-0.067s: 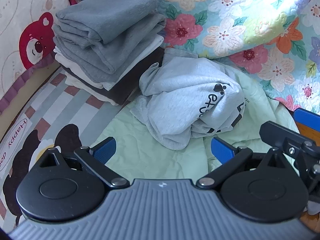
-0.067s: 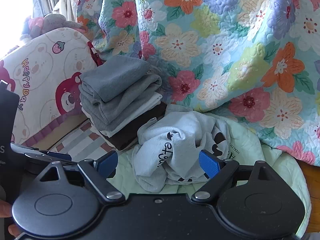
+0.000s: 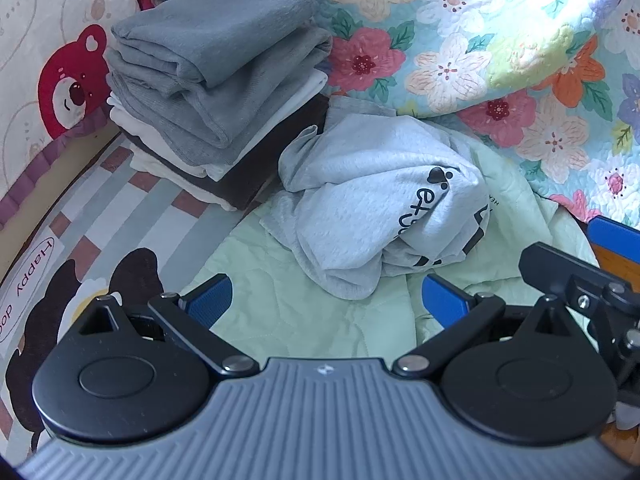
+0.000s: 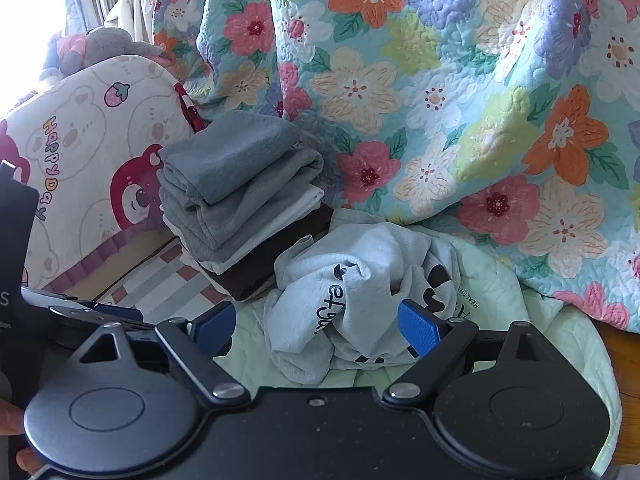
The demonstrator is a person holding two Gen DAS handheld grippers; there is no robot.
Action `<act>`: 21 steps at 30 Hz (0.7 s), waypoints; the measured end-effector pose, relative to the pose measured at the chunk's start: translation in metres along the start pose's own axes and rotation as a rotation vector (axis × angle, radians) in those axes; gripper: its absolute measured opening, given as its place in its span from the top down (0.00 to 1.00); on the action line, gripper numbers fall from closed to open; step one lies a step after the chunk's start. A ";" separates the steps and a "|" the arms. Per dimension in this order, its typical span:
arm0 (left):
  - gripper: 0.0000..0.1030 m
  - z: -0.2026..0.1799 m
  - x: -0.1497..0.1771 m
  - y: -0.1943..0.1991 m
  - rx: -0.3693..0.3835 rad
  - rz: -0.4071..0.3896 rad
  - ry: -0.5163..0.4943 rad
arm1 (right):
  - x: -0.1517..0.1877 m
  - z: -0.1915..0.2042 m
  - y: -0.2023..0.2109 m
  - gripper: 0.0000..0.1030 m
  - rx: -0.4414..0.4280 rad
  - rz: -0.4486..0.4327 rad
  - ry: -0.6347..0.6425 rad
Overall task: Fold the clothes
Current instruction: 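Approach the crumpled light grey T-shirt with both grippers open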
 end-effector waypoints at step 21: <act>0.00 -0.006 0.006 -0.009 -0.005 0.036 -0.017 | 0.005 -0.005 -0.008 0.12 0.003 0.018 -0.025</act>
Point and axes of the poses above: each gripper's, at about its wrist camera, not at the fingertips, and y roughly against the way its jaws point, z to its left, x to its underside, the point moved 9 cm from there along -y, roughly the way its jaws point, and after that the axes turned 11 degrees about y, right-handed, at the moved point
